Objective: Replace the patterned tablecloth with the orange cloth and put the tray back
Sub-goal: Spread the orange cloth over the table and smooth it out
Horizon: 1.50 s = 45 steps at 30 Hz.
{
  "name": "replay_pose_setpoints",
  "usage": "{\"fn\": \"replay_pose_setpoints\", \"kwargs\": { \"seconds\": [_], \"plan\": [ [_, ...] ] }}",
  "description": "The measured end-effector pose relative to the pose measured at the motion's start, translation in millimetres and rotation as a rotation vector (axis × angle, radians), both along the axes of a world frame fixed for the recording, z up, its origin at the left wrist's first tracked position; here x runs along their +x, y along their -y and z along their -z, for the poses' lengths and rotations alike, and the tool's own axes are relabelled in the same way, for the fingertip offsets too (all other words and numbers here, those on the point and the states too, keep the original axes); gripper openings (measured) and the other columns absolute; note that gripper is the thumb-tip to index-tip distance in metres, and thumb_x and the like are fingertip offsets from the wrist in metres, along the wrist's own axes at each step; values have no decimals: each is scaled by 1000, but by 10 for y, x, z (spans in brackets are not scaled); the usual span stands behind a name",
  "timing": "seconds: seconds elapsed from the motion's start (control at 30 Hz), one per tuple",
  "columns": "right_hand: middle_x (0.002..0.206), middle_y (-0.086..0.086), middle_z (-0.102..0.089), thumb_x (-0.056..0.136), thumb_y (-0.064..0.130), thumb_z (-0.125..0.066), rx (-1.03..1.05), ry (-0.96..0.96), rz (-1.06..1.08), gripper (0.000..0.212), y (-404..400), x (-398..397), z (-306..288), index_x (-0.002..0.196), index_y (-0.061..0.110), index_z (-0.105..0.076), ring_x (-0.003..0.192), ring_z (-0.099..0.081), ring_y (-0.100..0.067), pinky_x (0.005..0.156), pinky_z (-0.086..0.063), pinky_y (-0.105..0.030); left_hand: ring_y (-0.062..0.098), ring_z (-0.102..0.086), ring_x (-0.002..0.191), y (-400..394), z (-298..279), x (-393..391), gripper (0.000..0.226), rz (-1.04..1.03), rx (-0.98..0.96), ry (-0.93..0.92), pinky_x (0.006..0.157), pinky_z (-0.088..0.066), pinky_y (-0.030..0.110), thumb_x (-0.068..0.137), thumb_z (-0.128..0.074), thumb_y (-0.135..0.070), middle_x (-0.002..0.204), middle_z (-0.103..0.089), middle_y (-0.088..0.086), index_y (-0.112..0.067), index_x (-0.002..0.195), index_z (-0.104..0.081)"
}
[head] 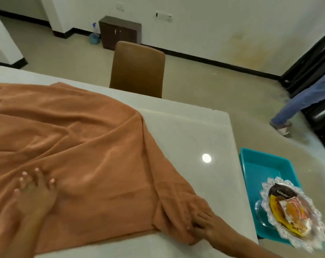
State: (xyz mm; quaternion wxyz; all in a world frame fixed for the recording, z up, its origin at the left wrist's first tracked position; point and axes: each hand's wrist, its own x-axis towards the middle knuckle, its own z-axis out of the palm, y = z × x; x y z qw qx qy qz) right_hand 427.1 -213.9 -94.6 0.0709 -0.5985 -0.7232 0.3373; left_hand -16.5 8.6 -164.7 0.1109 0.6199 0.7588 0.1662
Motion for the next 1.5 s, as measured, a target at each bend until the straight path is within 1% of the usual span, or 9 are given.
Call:
{"fn": "replay_pose_setpoints", "kwargs": {
  "seconds": [0.17,0.27,0.5,0.63,0.73,0.9,1.0,1.23,1.5],
  "plan": [
    [145,24,-23,87,64,-43,102,233,221,41,200,-157,270,124,68,-25,130,-28,1,107,-18,-15,37,-24,140,829,-248,1312,65,170,-29,36,111,-19,51,95,-25,-43,152,-25,23,-3,146,-29],
    [136,7,-47,72,87,-22,244,348,275,70,178,-162,254,129,50,-39,120,-47,-13,106,-34,-32,33,-27,140,1139,-118,1837,67,247,-127,59,111,-21,48,94,-23,-48,153,-23,19,-8,149,-21],
    [95,12,-58,79,77,-32,328,422,235,61,-36,133,-38,107,32,-63,85,-53,-7,79,-46,-28,28,-21,143,982,69,1582,70,325,-124,-20,114,-14,45,93,-23,-52,156,-17,14,-11,150,-22],
    [105,1,-58,84,26,-66,462,408,165,23,81,92,-82,107,20,-65,77,-59,-21,59,-50,-30,28,-18,143,833,167,983,79,414,-100,-65,115,-12,40,92,-16,-62,157,-14,13,-9,151,-16],
    [125,3,-54,98,26,-36,374,460,-117,31,471,-74,184,117,32,-59,105,-56,-14,68,-52,-24,24,-18,144,833,209,545,80,542,-79,-151,117,-7,35,93,-15,-62,156,-16,12,-6,150,-16],
    [148,11,-38,70,3,-52,180,281,-279,77,757,-90,325,138,38,-43,136,-33,-8,102,-38,-23,28,-28,140,920,79,74,76,585,-106,-199,117,-2,28,95,-12,-59,153,-25,13,-5,147,-27],
    [130,40,-39,95,51,-44,183,202,-156,33,742,-121,279,125,64,-38,126,-34,10,104,-28,-18,29,-28,140,1039,-65,380,73,501,-51,-171,117,-3,31,97,-12,-54,154,-24,14,-1,147,-24],
    [130,4,-54,97,34,-36,190,113,357,38,-67,-195,361,131,23,-48,115,-55,-15,91,-49,-32,25,-9,145,1488,-195,1903,71,219,-65,164,117,-10,43,97,-18,-49,157,-9,14,-2,149,-12],
    [136,-6,-47,98,37,-41,112,-64,549,44,-1161,-786,375,135,12,-43,122,-47,-20,100,-40,-33,25,-20,144,1574,91,1925,68,280,-123,-18,115,-15,43,98,-15,-50,156,-19,14,-6,149,-22]
  ]
}}
